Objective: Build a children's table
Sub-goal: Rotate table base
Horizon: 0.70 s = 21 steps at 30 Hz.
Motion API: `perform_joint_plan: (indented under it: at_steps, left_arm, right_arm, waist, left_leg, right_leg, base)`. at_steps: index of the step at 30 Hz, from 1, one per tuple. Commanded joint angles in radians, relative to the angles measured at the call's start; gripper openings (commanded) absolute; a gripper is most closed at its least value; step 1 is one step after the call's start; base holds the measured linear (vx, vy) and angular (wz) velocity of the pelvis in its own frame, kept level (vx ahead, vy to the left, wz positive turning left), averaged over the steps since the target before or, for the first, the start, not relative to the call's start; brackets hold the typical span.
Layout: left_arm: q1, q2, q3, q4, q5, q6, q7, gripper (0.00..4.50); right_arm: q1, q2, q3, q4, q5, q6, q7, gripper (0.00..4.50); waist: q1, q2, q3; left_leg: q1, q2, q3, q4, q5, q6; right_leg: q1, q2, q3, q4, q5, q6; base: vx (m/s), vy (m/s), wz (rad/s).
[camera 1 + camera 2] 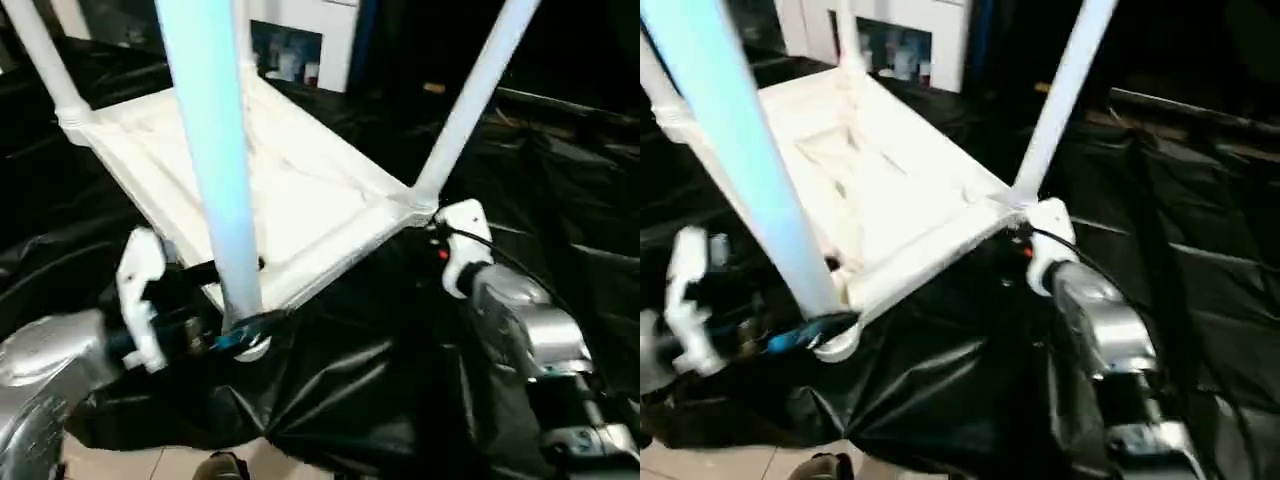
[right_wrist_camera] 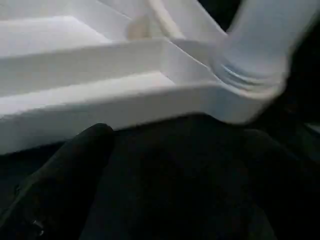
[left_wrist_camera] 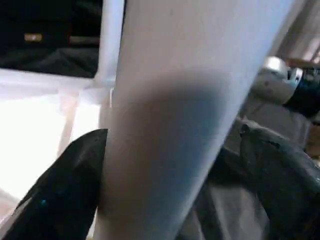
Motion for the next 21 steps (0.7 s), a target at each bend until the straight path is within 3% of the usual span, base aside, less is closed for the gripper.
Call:
perform_joint_plan:
  at_steps: [1,2,4,7,8,12,15,21]
  left_arm:
    - [-0.056,-0.028,-0.065,0.031,0.008,-0.015,0.014,4.48]
    - [-0.072,-0.037,-0.078,0.043,0.018,-0.023,0.017,4.48]
    - [-0.107,-0.054,-0.103,0.064,0.019,-0.027,0.020,4.48]
    - [-0.155,-0.078,-0.153,0.071,0.000,-0.023,0.015,4.48]
    - [-0.163,-0.084,-0.164,0.070,-0.002,-0.022,0.013,4.48]
    - [-0.187,-0.103,-0.213,0.073,0.001,-0.025,0.004,4.48]
    - [-0.219,-0.135,-0.290,0.097,0.035,-0.046,0.010,4.48]
    - [-0.314,-0.226,-0.371,0.174,0.065,-0.078,0.032,4.48]
  right_arm:
    - [0.001,0.006,0.002,-0.007,-0.020,0.022,-0.042,4.50]
    - [-0.002,0.010,0.007,0.001,-0.026,0.021,-0.052,4.50]
    - [-0.012,0.021,0.021,0.028,-0.032,0.016,-0.060,4.50]
    - [-0.050,0.056,0.044,0.111,-0.048,-0.009,-0.056,4.50]
    - [-0.063,0.067,0.050,0.135,-0.051,-0.019,-0.056,4.50]
    - [-0.109,0.111,0.065,0.209,-0.060,-0.053,-0.060,4.50]
    - [-0.136,0.141,0.073,0.240,-0.064,-0.067,-0.072,4.50]
    - [-0.143,0.169,0.090,0.255,-0.073,-0.085,-0.064,4.50]
  waist:
    - [0.001,0.022,-0.071]
    - [0.002,0.025,-0.074]
    - [0.002,0.022,-0.077]
    - [0.001,0.020,-0.080]
    - [-0.001,0.012,-0.079]
    - [-0.003,0.020,-0.080]
    - [-0.004,0.017,-0.082]
    - [-0.004,0.016,-0.085]
  left_leg:
    - [0.024,0.021,-0.010,-0.074,-0.307,-0.041]
    - [0.026,0.020,-0.010,-0.071,-0.306,-0.043]
    - [0.019,0.021,-0.013,-0.072,-0.289,-0.041]
    - [0.017,0.021,-0.011,-0.067,-0.261,-0.036]
    - [0.016,0.020,-0.009,-0.065,-0.257,-0.029]
    - [0.015,0.022,-0.008,-0.063,-0.227,-0.030]
    - [0.015,0.021,-0.008,-0.061,-0.212,-0.026]
    - [0.013,0.021,-0.008,-0.060,-0.208,-0.026]
  right_leg:
    - [0.038,-0.033,0.039,-0.073,-0.365,-0.119]
    - [0.037,-0.032,0.038,-0.071,-0.345,-0.124]
    - [0.046,-0.035,0.037,-0.064,-0.316,-0.131]
    - [0.049,-0.037,0.038,-0.058,-0.274,-0.150]
    - [0.047,-0.037,0.038,-0.057,-0.282,-0.154]
    - [0.050,-0.038,0.039,-0.052,-0.240,-0.166]
    - [0.053,-0.037,0.037,-0.050,-0.220,-0.168]
    - [0.057,-0.038,0.038,-0.050,-0.220,-0.166]
  base:
    - [0.000,0.000,0.00]
    - [0.000,0.000,0.00]
    - [0.000,0.000,0.00]
    - [0.000,0.000,0.00]
    - [0.000,0.000,0.00]
    - [0.000,0.000,0.00]
    - [0.000,0.000,0.00]
    - [0.000,0.000,0.00]
